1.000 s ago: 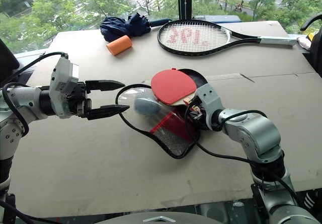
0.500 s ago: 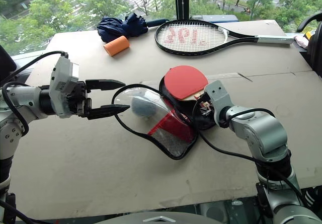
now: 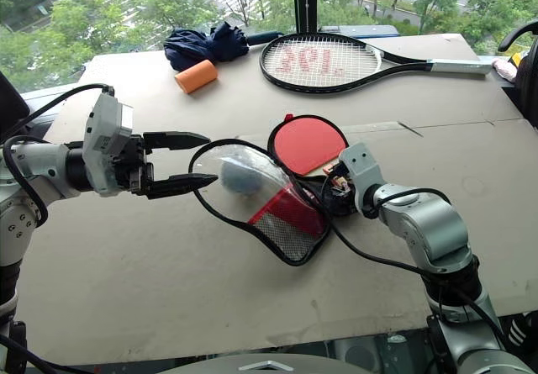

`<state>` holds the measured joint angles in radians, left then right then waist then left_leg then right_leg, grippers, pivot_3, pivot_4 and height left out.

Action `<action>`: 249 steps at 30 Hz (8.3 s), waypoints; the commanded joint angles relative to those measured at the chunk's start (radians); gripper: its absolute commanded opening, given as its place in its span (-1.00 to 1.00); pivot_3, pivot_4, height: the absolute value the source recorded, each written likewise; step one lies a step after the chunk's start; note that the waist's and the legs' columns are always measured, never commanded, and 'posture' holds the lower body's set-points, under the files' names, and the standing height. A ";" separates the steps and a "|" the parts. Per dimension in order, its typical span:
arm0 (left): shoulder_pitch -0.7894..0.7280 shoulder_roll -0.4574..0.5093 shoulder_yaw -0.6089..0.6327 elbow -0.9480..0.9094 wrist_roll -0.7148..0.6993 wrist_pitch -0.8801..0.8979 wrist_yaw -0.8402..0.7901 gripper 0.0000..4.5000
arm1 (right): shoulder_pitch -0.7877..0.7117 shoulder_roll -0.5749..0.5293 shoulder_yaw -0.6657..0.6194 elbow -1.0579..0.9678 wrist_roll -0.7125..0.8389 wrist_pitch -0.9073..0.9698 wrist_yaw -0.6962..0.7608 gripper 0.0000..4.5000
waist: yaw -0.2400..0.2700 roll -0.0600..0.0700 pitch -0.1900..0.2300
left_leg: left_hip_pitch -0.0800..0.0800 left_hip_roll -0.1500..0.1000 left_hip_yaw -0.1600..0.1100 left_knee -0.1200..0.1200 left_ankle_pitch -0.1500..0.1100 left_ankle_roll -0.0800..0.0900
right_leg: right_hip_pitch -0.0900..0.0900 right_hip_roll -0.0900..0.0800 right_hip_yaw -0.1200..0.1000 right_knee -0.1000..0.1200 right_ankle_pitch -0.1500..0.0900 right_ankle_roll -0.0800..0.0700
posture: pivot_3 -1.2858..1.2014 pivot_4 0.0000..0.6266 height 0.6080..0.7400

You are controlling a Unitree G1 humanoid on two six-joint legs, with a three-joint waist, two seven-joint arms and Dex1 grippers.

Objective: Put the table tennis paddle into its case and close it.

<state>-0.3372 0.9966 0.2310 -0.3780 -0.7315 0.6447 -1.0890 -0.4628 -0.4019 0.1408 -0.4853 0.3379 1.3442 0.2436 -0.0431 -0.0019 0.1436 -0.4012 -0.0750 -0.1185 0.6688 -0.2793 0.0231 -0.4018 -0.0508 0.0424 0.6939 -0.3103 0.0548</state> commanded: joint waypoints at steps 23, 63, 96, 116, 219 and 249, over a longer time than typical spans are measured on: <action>0.405 -0.270 -0.183 0.137 0.383 -0.405 0.089 0.69 | 0.598 -0.282 -0.613 0.150 0.234 -1.041 0.922 0.99 | 0.040 0.000 -0.001 | 0.006 0.000 0.003 0.001 -0.003 0.004 | 0.007 -0.002 0.000 0.000 0.000 0.000 | 0.03 -0.52 1.00; -0.127 -0.151 -0.110 -0.032 0.078 -0.025 -0.012 0.69 | -0.029 -0.186 -0.234 0.448 0.187 -0.446 0.306 0.99 | 0.028 -0.003 0.000 | 0.002 -0.001 0.000 0.009 -0.001 0.002 | 0.006 -0.001 -0.001 0.001 0.000 0.001 | 0.03 -0.52 1.00; -0.076 -0.090 -0.075 -0.113 -0.012 0.035 0.048 0.69 | -0.033 0.073 -0.586 0.271 0.297 0.189 0.130 -0.97 | 0.009 -0.003 0.000 | 0.002 -0.001 0.000 0.004 -0.001 0.002 | 0.004 -0.002 0.000 0.001 0.000 0.001 | 0.03 -0.52 1.00; -0.105 -0.101 -0.132 -0.051 0.019 -0.012 -0.010 0.69 | 0.395 0.546 -0.785 -0.135 0.964 0.269 -0.558 -0.97 | 0.003 -0.002 0.000 | 0.005 -0.001 0.001 0.000 0.000 0.000 | 0.003 -0.001 0.001 0.001 0.000 0.001 | 0.03 -0.52 1.00; -1.075 -1.230 -0.297 1.645 0.801 -1.029 0.163 -0.99 | 0.309 -0.073 0.238 0.139 -0.110 -0.577 0.386 1.00 | 0.035 -0.020 -0.010 | 0.002 -0.007 -0.004 0.011 0.000 0.001 | 0.005 -0.003 -0.004 0.004 0.000 0.002 | 0.03 -0.52 1.00; -0.680 -0.836 -0.295 1.152 0.609 -0.735 -0.287 0.75 | 0.381 -0.167 -0.229 -0.063 0.205 -0.661 0.509 1.00 | 0.031 -0.017 -0.010 | 0.000 -0.007 -0.007 0.012 0.000 0.001 | 0.005 -0.002 -0.004 0.004 0.000 0.002 | 0.03 -0.52 1.00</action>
<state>-1.0441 0.1533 -0.0310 0.9066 -0.0892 -0.1397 -1.3182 -0.0678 -0.5372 0.0232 -0.4906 0.4708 0.6643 0.7364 -0.0124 -0.0185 0.1339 -0.4017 -0.0820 -0.1260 0.6809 -0.2794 0.0239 -0.3969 -0.0534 0.0375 0.6974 -0.3102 0.0563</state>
